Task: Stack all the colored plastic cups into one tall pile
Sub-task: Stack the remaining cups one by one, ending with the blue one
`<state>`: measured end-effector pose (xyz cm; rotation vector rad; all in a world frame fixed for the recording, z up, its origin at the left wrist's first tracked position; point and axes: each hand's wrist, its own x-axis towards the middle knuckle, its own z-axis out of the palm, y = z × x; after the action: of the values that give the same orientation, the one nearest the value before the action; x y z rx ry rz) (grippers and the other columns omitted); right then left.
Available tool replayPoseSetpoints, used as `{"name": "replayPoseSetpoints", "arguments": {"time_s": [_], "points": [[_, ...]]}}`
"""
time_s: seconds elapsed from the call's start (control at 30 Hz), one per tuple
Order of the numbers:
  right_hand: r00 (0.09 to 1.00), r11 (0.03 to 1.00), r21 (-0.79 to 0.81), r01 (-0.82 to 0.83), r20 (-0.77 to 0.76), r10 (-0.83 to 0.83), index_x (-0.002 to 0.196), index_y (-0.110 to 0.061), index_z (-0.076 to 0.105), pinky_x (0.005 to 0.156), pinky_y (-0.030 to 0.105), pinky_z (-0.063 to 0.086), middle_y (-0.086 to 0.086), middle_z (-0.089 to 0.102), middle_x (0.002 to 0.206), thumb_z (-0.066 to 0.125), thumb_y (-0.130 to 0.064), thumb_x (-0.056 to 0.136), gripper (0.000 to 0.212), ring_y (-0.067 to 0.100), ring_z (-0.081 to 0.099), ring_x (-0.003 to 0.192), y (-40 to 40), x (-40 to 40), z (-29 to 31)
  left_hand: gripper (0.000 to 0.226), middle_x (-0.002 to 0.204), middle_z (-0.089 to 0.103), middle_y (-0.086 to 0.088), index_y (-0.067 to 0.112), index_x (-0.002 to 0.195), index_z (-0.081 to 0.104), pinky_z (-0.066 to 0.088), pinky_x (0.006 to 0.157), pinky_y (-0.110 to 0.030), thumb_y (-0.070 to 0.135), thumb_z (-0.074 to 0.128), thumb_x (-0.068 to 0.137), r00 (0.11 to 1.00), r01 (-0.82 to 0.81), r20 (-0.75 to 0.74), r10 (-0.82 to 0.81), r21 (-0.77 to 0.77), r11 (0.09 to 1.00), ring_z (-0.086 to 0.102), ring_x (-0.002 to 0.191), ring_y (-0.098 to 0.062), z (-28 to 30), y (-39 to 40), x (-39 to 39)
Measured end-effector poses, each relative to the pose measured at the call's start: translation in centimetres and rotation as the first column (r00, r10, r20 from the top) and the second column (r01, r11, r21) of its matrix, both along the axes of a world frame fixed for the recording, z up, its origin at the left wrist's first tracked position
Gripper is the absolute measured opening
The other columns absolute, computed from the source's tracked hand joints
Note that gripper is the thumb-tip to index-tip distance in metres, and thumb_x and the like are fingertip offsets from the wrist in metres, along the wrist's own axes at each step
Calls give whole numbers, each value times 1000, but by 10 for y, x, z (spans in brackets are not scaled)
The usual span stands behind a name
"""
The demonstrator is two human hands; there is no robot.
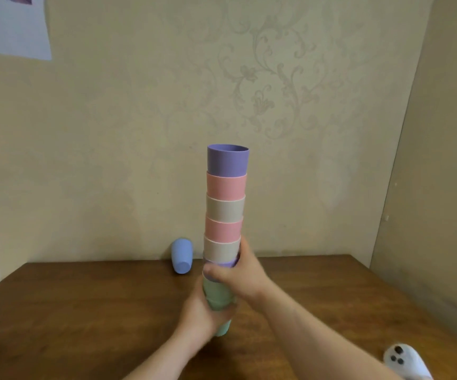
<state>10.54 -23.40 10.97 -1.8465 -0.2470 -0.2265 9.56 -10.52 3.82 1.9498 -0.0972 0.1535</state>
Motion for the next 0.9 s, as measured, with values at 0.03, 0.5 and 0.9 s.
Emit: {"name": "replayPoseSetpoints", "arguments": {"time_s": [0.03, 0.5, 0.9], "points": [[999, 1000, -7, 15, -34, -15, 133, -43, 60, 98, 47, 64, -13, 79, 118, 96, -36, 66, 77, 9, 77, 109, 0, -1, -17, 75, 106, 70, 21, 44, 129, 53, 56, 77, -19, 31, 95, 69, 999, 13, -42, -11, 49, 999, 70, 96, 0, -11, 3, -4], [984, 985, -43, 165, -60, -168, 137, -50, 44, 85, 25, 57, -20, 72, 112, 96, -42, 67, 87, -3, 70, 99, -2, 20, -67, 57, 128, 64, 2, 33, 144, 58, 51, 101, -40, 55, 71, 93, 968, 155, -46, -248, 885, 440, 58, 126, -24, 7, 65, 46], [988, 990, -13, 140, -57, -141, 142, -54, 45, 95, 32, 62, -22, 73, 119, 97, -44, 65, 94, 0, 72, 106, -10, 59, -75, 83, 177, -8, -21, 52, 169, 11, 28, 127, -43, 73, 52, 100, 974, 15, -145, 174, 807, 591, 24, 156, -47, 28, 54, 153]]}}
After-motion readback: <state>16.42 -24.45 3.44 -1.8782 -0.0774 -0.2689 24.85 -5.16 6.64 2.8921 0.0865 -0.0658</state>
